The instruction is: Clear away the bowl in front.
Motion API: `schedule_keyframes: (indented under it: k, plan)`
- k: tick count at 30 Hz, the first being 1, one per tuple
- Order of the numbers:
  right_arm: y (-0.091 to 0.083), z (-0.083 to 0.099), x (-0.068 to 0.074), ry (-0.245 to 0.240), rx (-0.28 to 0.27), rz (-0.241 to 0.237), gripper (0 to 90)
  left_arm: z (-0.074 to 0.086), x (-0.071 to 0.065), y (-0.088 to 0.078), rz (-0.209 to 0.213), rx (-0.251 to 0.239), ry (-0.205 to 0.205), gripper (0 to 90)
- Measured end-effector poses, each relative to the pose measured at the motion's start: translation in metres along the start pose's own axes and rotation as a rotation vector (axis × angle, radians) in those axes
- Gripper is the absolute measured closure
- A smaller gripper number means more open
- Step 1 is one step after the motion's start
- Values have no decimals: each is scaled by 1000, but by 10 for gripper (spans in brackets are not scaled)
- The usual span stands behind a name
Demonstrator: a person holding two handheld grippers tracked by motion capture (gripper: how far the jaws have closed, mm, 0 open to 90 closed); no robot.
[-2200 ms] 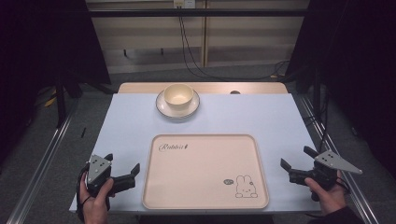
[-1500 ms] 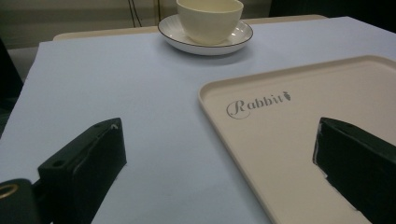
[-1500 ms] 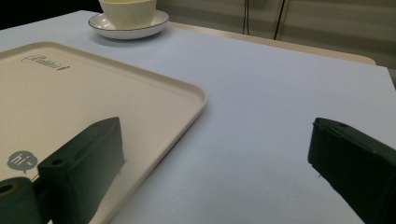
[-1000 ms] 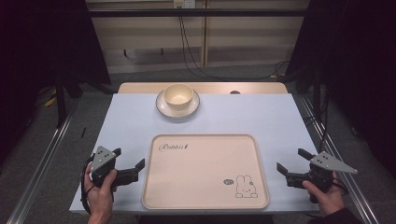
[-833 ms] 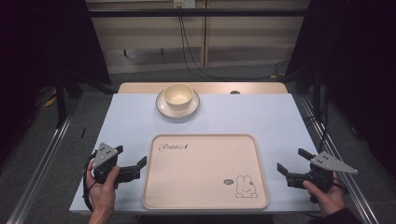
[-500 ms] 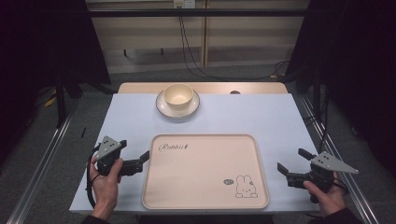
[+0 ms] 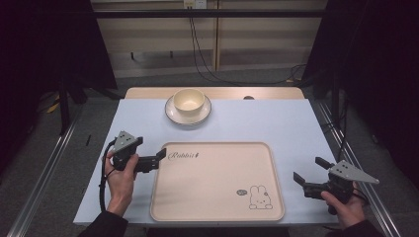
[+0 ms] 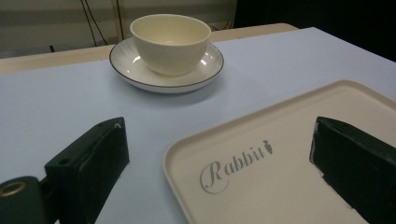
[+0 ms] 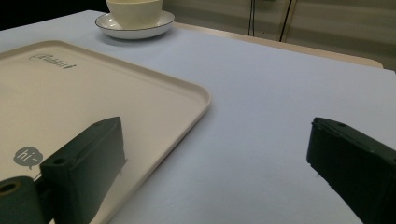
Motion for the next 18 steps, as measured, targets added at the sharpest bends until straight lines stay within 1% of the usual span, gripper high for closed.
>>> schedule_keyframes:
  k: [1,2,3,4,5,6,9,11,12,14,15,16,18]
  plan:
    - [0,0,0,0,0,0,38,-1,-1,1,1,-5,2,46]
    - [0,0,0,1,-1,-2,38,-5,-2,3,14,1,9,47]
    - [0,0,0,1,-1,-2,38,-5,-2,3,14,1,9,47]
    - [0,0,0,0,-1,-2,38,-9,-6,4,-10,-10,39,47]
    - [0,0,0,1,-1,-1,39,-13,-10,5,13,-20,32,49]
    - [0,0,0,1,-1,4,40,-16,-11,6,21,-27,29,46]
    - [0,0,-1,1,-3,-1,42,-20,-13,8,18,-37,29,44]
    - [0,0,-1,-3,-5,0,44,-24,-14,12,25,-44,24,43]
    - [0,0,-1,-3,-5,0,44,-25,-14,14,17,-41,28,43]
    - [-1,0,-1,0,-5,-1,44,-28,-14,18,21,-37,29,45]
    - [-1,0,-1,0,-5,-3,44,-30,-13,21,12,-36,27,45]
    - [-1,0,-1,1,-7,-5,44,-31,-12,23,20,-34,21,47]
    - [-1,0,-1,1,-10,-7,46,-33,-11,27,13,-39,23,48]
Point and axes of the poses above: each handheld gripper's, and its own axes: y roughly forward along the jaws, z roughly out of its underside, x roughly to its left, the point moved 2 cm from there along y, roughly forward along the jaws, and after that the axes turned 13 degrees about -y, right-handed, at the moved point
